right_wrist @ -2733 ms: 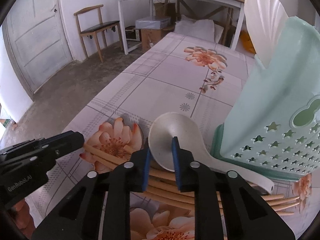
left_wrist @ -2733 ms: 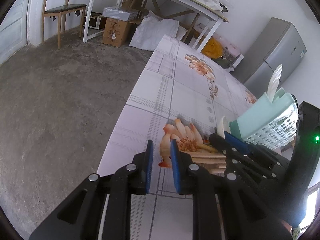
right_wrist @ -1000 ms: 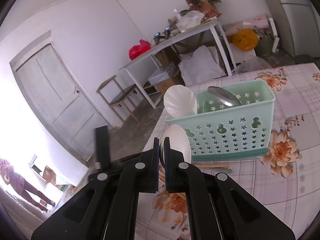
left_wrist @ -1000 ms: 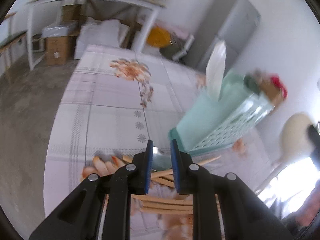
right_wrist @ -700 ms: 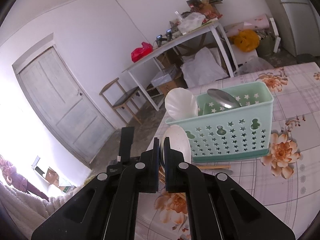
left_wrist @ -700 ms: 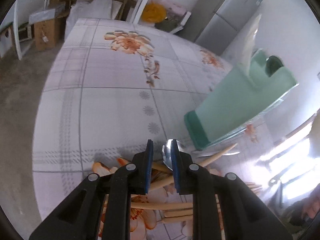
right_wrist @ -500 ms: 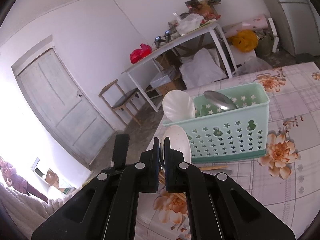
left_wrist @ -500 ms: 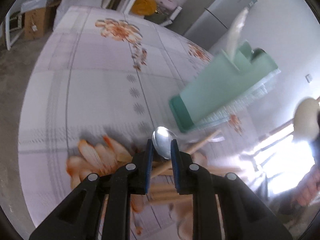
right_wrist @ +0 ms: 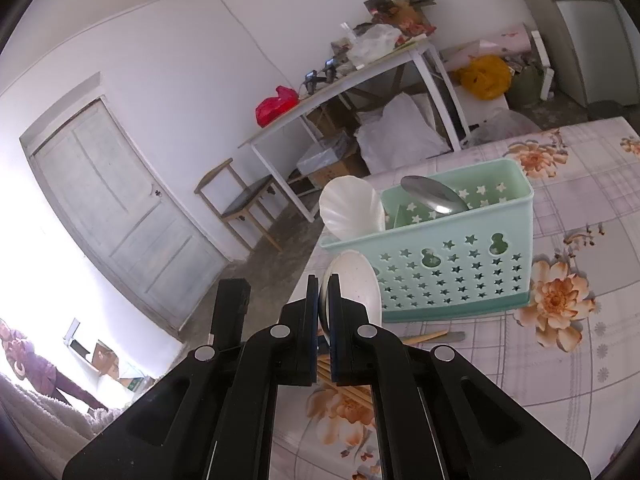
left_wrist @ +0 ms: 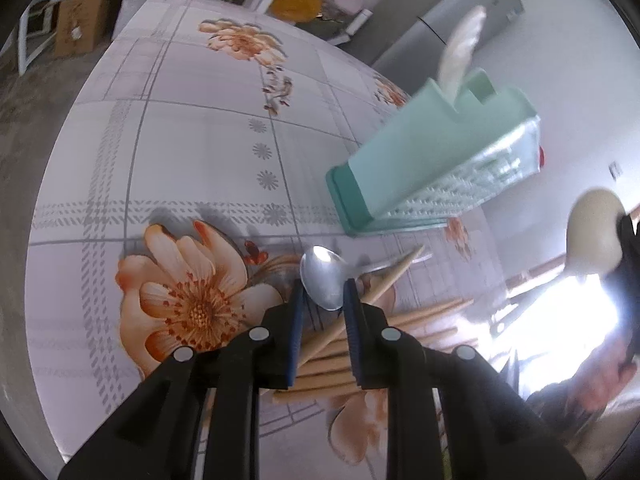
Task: Organize utensils
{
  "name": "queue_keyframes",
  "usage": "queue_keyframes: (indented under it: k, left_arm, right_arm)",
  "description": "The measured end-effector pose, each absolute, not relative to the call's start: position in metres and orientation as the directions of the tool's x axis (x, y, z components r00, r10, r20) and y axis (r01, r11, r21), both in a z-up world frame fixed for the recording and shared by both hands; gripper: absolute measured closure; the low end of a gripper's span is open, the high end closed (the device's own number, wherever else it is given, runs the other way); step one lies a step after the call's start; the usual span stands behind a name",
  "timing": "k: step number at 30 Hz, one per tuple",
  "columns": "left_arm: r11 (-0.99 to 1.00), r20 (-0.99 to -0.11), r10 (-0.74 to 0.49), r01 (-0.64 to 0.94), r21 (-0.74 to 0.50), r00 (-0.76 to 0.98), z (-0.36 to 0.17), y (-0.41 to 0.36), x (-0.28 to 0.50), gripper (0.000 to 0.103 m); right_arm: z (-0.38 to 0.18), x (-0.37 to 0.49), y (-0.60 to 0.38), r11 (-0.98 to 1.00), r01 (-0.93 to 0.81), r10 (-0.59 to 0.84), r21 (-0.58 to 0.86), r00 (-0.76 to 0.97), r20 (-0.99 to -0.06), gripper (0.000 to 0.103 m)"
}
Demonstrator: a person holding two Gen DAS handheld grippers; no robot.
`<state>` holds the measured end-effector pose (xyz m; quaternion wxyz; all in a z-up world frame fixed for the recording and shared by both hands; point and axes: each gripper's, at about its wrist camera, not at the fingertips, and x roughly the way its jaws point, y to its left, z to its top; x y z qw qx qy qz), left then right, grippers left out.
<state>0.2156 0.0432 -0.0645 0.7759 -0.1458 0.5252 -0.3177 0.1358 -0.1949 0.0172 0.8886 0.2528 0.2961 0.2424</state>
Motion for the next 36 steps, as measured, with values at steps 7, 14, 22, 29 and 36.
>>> queue_keyframes:
  k: [7, 14, 22, 29, 36]
  left_arm:
    - [0.778, -0.728, -0.628, 0.226, -0.586, 0.275, -0.067, 0.042, 0.222, 0.084]
    - [0.795, -0.734, -0.592, 0.091, -0.600, 0.332, -0.069, 0.047, 0.217, 0.092]
    - [0.769, -0.667, -0.601, 0.094, -0.632, 0.440, -0.059, 0.059, 0.201, 0.101]
    - [0.811, -0.591, -0.549, 0.205, -0.548, 0.592, -0.003, 0.068, 0.164, 0.102]
    - [0.831, -0.487, -0.536, 0.328, -0.449, 0.690, 0.052, 0.071, 0.122, 0.102]
  right_arm:
    - [0.015, 0.137, -0.196, 0.754, -0.268, 0.575, 0.599, 0.711, -0.405, 0.100]
    - [0.013, 0.134, -0.199, 0.755, -0.256, 0.567, 0.603, 0.718, -0.405, 0.100]
    - [0.014, 0.133, -0.207, 0.760, -0.242, 0.550, 0.604, 0.734, -0.398, 0.100]
    - [0.016, 0.129, -0.221, 0.763, -0.222, 0.525, 0.607, 0.761, -0.382, 0.100]
    - [0.018, 0.128, -0.231, 0.777, -0.189, 0.487, 0.601, 0.786, -0.382, 0.100]
